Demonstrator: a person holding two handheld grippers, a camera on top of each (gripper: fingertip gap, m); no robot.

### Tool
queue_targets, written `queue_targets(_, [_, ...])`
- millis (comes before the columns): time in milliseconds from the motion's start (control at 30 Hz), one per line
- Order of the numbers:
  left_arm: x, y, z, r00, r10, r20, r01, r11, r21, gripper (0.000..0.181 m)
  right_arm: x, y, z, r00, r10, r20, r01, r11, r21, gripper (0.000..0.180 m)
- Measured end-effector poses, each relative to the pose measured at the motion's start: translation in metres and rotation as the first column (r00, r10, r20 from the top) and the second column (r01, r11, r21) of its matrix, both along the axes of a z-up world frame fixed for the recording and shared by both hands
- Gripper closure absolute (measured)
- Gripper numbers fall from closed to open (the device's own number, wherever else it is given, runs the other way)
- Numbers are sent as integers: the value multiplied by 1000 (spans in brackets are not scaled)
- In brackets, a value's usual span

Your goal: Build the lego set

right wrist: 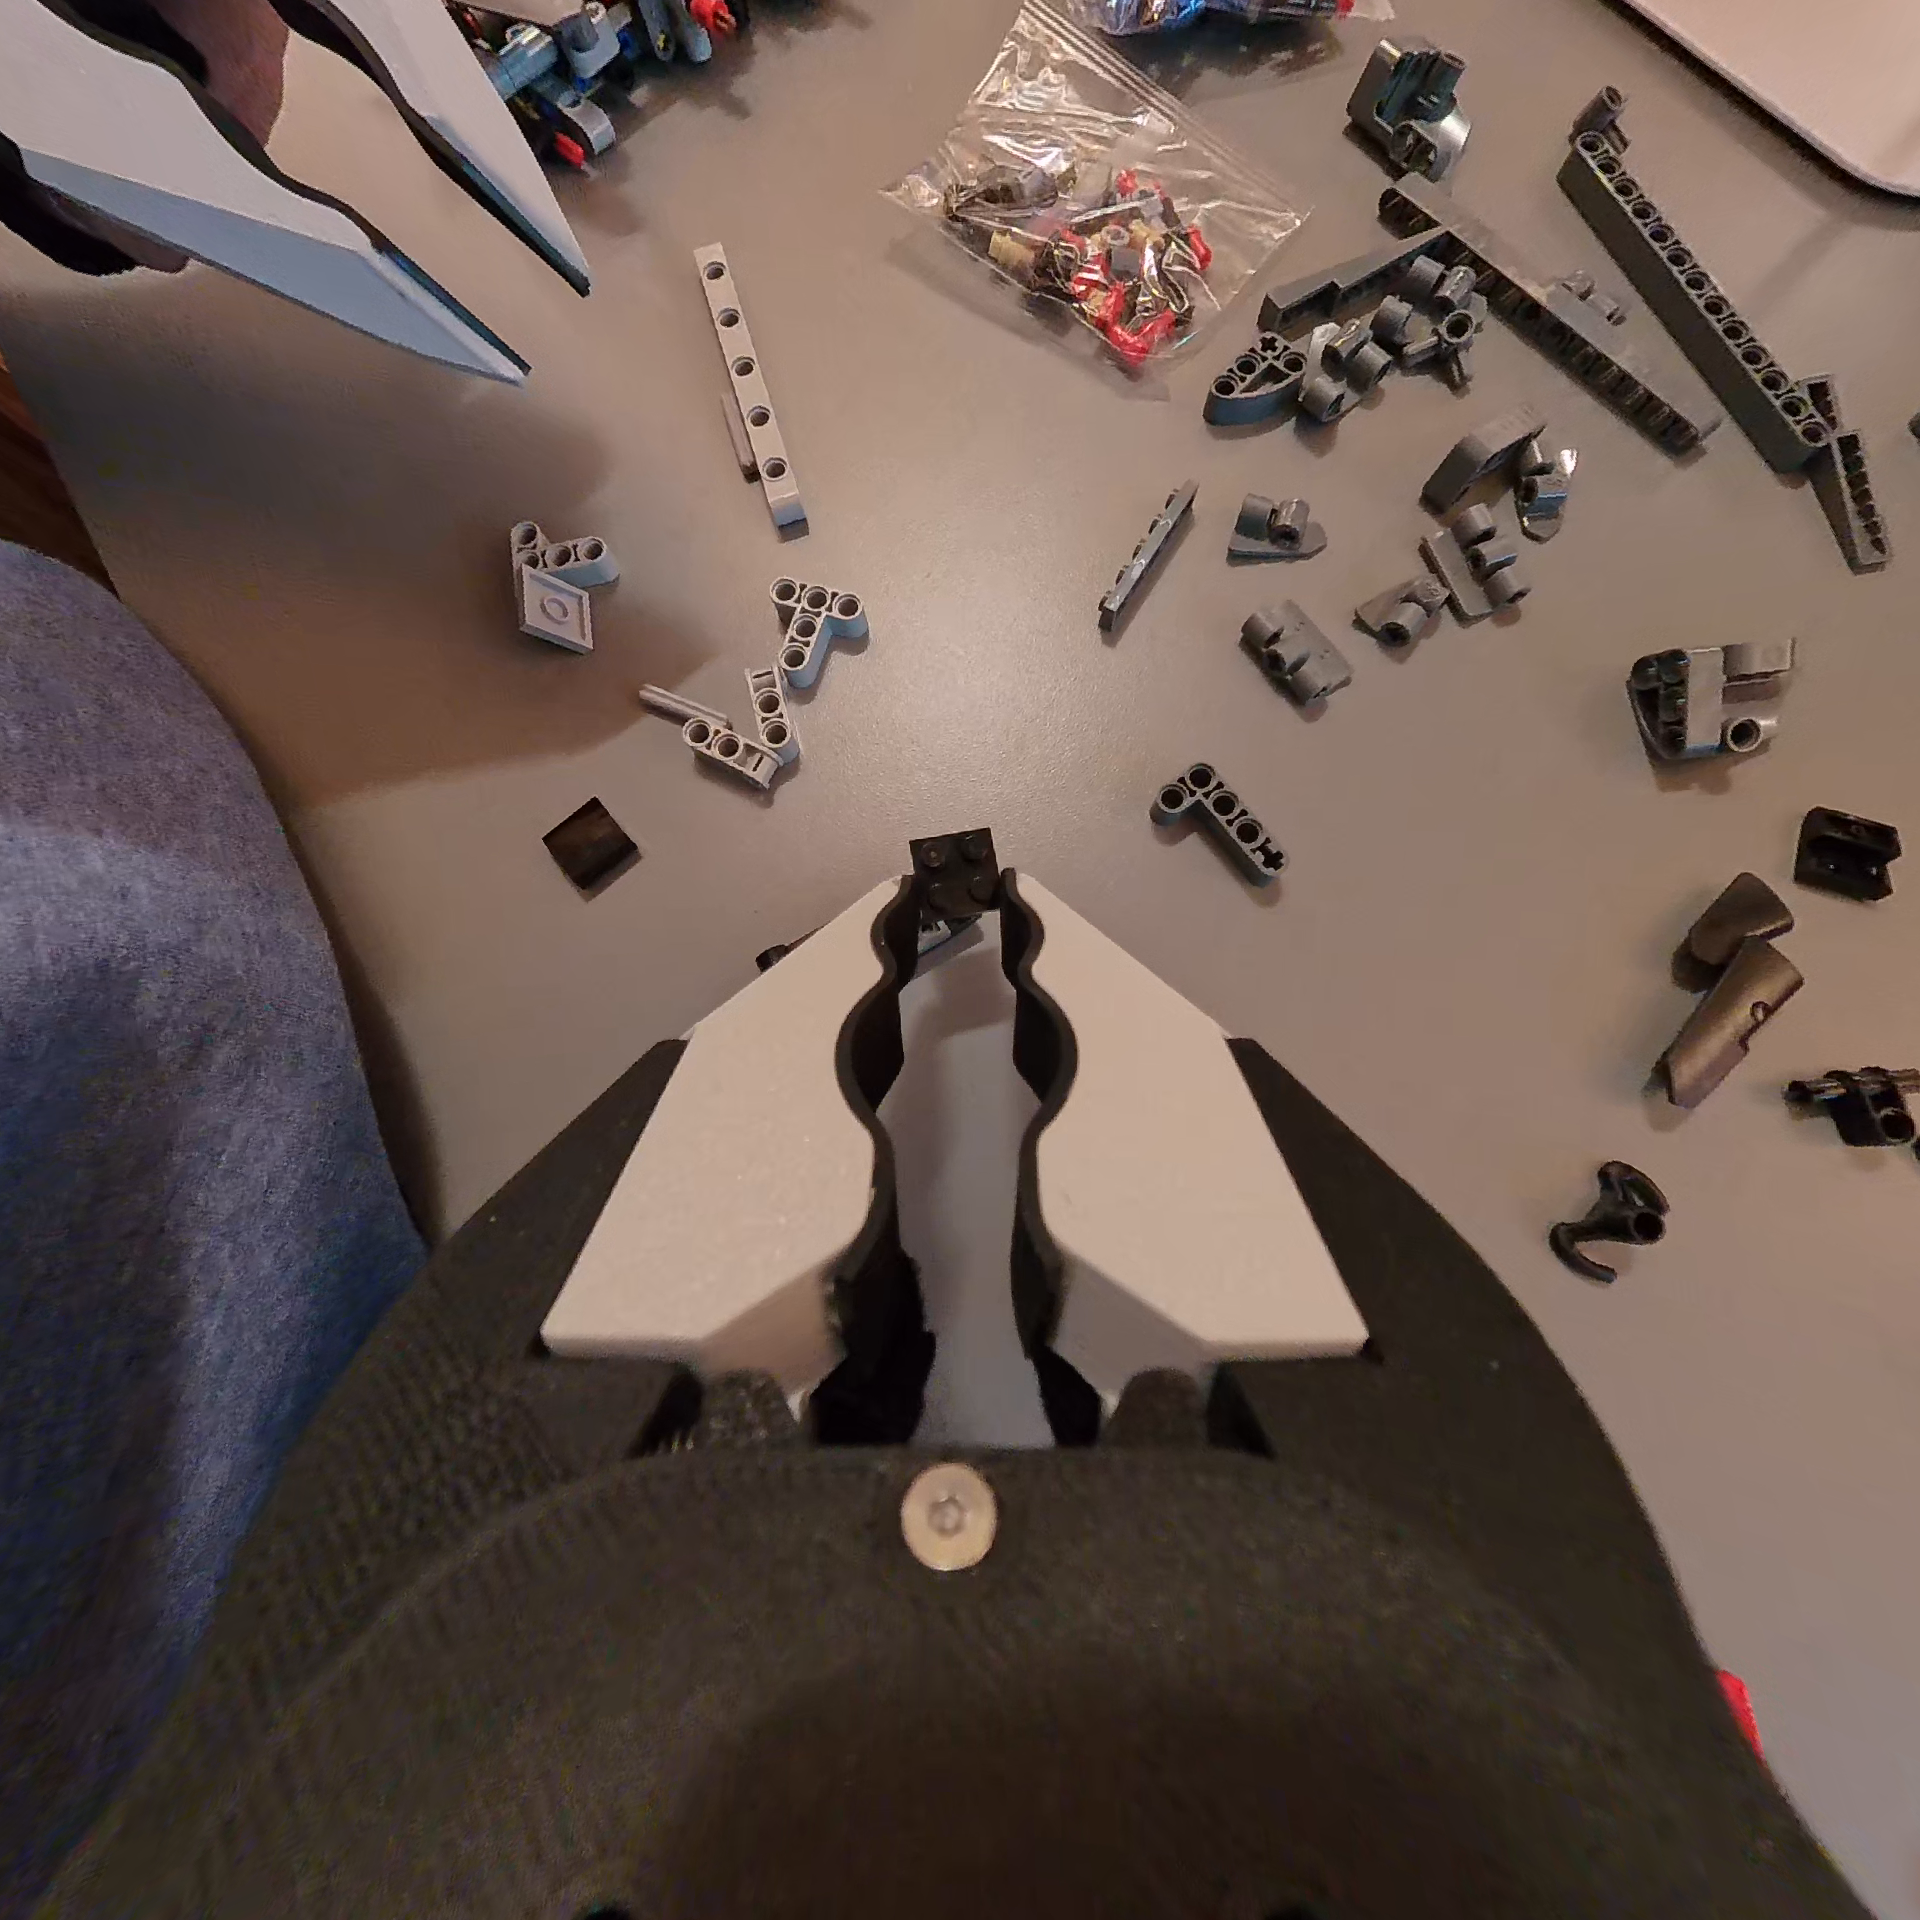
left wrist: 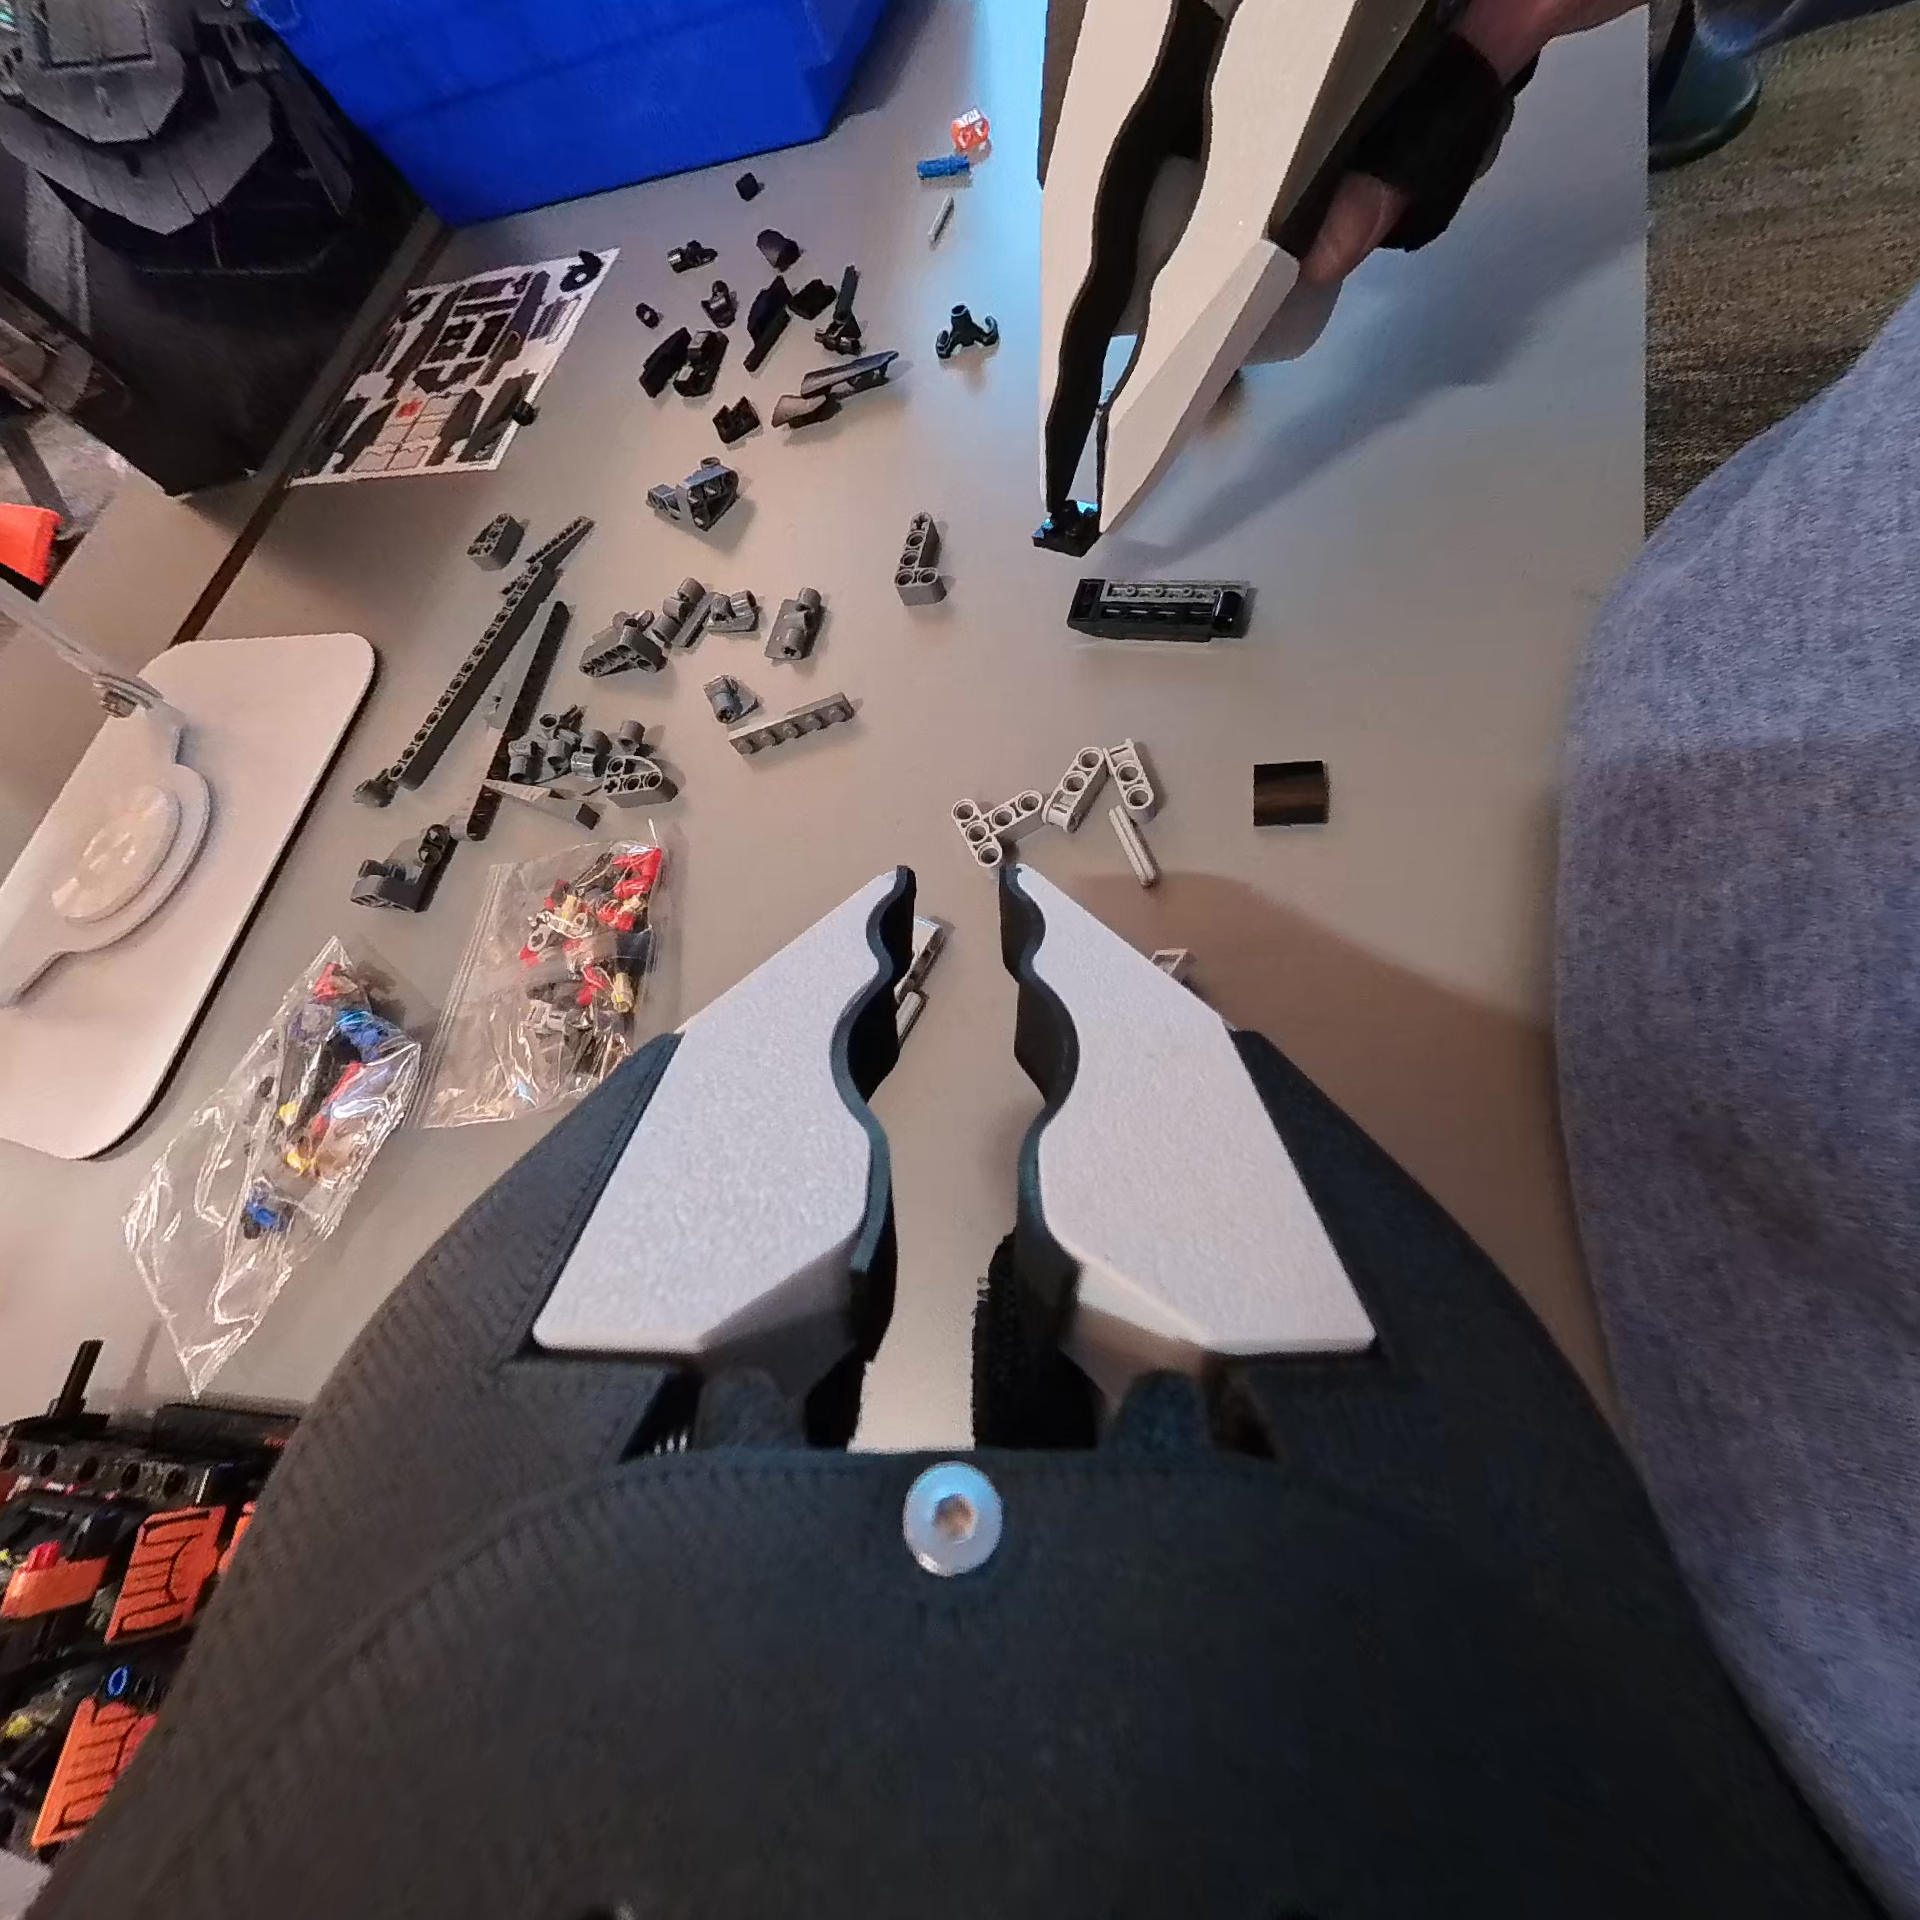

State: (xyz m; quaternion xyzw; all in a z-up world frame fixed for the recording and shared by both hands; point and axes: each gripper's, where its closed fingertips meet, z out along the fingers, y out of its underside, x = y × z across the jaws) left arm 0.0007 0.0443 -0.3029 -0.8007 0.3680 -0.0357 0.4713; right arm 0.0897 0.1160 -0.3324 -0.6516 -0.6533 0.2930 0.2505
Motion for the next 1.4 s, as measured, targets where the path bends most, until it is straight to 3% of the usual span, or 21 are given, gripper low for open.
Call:
queue_targets(1000, [-3,-3,3,1000,5,-6,-5,1000,4,166,-1,-1,-2,1000,-7,12,7,1000,20,168])
queue_targets(1400, [-27,-8,13,997,75,15,-75,997,13,166,12,6,-7,997,-62,38,59,996,64,168])
